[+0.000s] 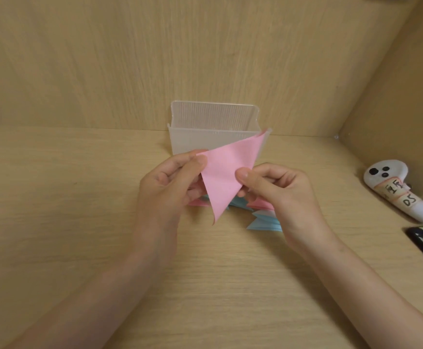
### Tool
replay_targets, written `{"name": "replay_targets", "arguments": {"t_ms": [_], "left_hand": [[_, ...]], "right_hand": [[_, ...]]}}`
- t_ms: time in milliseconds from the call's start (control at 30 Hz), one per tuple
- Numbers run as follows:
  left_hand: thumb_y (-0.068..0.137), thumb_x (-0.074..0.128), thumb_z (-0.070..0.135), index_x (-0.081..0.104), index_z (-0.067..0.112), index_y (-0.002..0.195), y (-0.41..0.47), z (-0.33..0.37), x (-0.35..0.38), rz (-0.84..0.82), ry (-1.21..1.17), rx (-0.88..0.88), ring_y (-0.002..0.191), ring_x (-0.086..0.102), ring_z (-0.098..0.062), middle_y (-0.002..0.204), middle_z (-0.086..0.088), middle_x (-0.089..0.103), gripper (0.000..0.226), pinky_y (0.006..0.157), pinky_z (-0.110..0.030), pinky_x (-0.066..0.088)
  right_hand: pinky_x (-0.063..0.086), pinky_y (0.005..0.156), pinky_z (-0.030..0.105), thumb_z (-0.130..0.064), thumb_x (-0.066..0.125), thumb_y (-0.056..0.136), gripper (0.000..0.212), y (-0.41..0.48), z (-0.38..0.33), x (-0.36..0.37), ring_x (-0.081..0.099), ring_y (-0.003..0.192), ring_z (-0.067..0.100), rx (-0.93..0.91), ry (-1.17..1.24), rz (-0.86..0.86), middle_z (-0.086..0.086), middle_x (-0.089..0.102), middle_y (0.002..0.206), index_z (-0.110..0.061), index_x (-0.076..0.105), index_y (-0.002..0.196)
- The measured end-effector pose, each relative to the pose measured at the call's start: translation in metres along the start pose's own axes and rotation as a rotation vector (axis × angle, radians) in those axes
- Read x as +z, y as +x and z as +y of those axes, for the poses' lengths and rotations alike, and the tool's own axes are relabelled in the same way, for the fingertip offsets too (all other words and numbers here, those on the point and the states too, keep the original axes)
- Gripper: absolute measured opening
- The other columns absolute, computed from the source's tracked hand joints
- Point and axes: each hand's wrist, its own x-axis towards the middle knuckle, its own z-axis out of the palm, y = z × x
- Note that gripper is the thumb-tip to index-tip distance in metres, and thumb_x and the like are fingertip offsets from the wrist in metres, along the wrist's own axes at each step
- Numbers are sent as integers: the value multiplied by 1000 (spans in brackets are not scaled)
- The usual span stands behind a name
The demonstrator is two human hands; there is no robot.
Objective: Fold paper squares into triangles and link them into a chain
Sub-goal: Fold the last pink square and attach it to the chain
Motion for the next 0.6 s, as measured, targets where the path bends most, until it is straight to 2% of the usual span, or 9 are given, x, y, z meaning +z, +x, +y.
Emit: {"name": "replay_targets", "arguments": {"t_ms": [67, 167, 233, 433, 600], "left_hand": [[84, 64, 10, 66, 13, 96, 3, 4, -1, -35, 81, 7, 66, 69, -13, 76, -1, 74, 12, 53, -24, 53], [73, 75, 8, 64, 21, 106, 6, 5, -1, -113, 247, 12, 66, 69, -8, 75, 1, 75, 37, 58, -19, 53], [69, 78, 9, 64, 25, 108, 5, 3, -2, -152, 317, 9, 67, 69, -7, 77, 1, 75, 44, 60, -16, 52], [73, 73, 5, 66, 23, 102, 3, 3, -2, -120, 184, 31, 66, 69, -8, 72, 1, 74, 35, 58, -16, 51], [77, 71, 5, 66, 24, 102, 2, 1, -1, -91, 147, 41, 70, 70, -9, 80, 1, 75, 32, 64, -20, 55]], "right_hand": [[42, 64, 29, -23, 71, 73, 17, 0, -1, -2, 50, 60, 17, -9, -17, -28, 4, 65, 60, -9, 69, 64], [42, 56, 15, -18, 71, 76, 15, -1, -2, 0, 51, 52, 5, -12, -62, -120, 3, 64, 57, -7, 69, 65], [41, 55, 13, -21, 72, 73, 17, -1, -2, 1, 52, 51, 3, -24, -109, -161, 4, 64, 57, -6, 69, 66], [42, 55, 13, -9, 71, 80, 11, 0, 1, 0, 56, 57, 6, -5, -98, -174, 7, 66, 62, -9, 70, 69], [42, 55, 12, -6, 70, 79, 10, -1, 3, 2, 56, 54, 3, -16, -38, -159, 2, 65, 59, -8, 70, 69]]}}
